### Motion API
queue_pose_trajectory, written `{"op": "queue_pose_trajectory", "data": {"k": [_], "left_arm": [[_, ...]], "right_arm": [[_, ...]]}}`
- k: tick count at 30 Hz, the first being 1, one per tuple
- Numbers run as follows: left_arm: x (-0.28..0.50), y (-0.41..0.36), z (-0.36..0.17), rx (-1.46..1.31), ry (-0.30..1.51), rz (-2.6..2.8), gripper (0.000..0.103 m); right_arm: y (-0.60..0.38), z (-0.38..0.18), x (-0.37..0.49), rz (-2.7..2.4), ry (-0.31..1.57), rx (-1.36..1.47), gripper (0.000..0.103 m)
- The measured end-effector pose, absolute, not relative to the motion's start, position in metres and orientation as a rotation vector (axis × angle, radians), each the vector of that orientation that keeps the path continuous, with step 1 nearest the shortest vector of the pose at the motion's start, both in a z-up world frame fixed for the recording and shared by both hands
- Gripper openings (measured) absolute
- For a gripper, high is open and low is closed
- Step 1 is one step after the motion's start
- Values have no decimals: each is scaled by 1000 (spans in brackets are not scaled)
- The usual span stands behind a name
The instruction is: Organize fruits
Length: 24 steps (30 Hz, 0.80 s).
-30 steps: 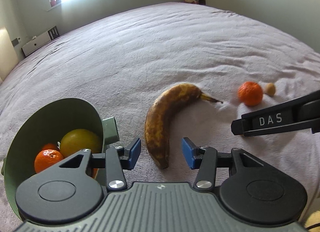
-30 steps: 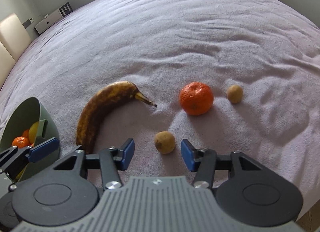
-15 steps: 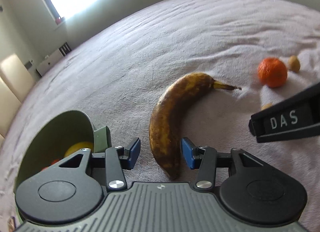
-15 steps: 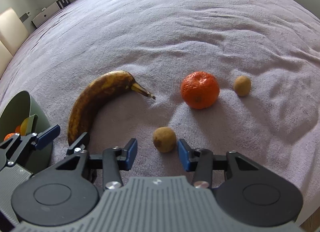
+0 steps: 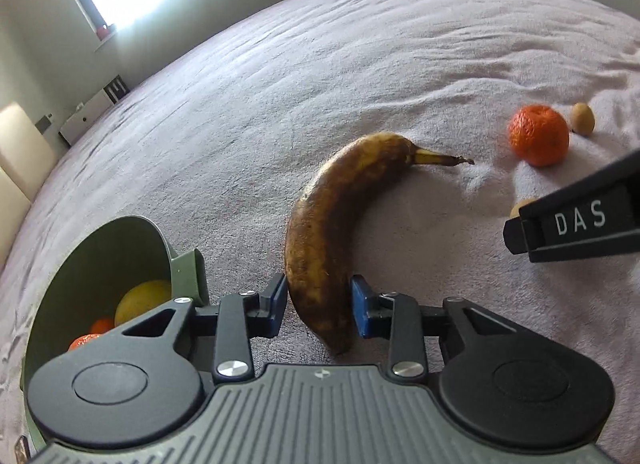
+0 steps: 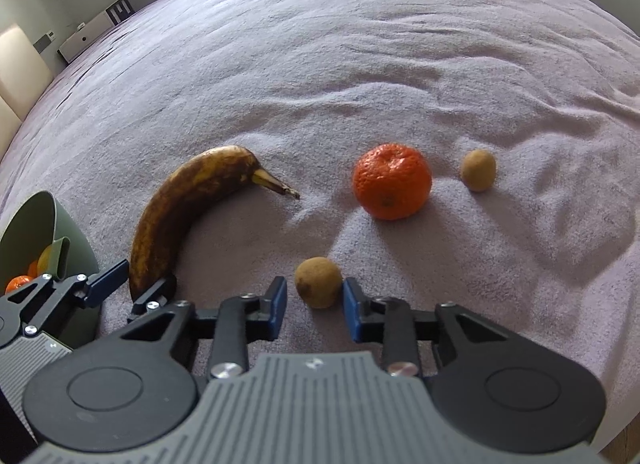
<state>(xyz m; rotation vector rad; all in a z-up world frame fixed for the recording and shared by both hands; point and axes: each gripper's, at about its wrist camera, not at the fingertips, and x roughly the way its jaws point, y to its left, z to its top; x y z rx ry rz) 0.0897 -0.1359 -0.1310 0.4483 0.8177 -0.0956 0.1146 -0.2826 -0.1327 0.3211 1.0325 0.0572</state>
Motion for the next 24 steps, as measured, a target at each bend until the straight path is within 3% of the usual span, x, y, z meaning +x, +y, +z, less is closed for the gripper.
{"op": "queue_pose_trajectory", "data": {"k": [24], "left_arm": [[38, -125, -96, 242, 1062, -65, 38]], "right_arm": [[-286, -120, 80, 92, 1072, 430, 18]]}}
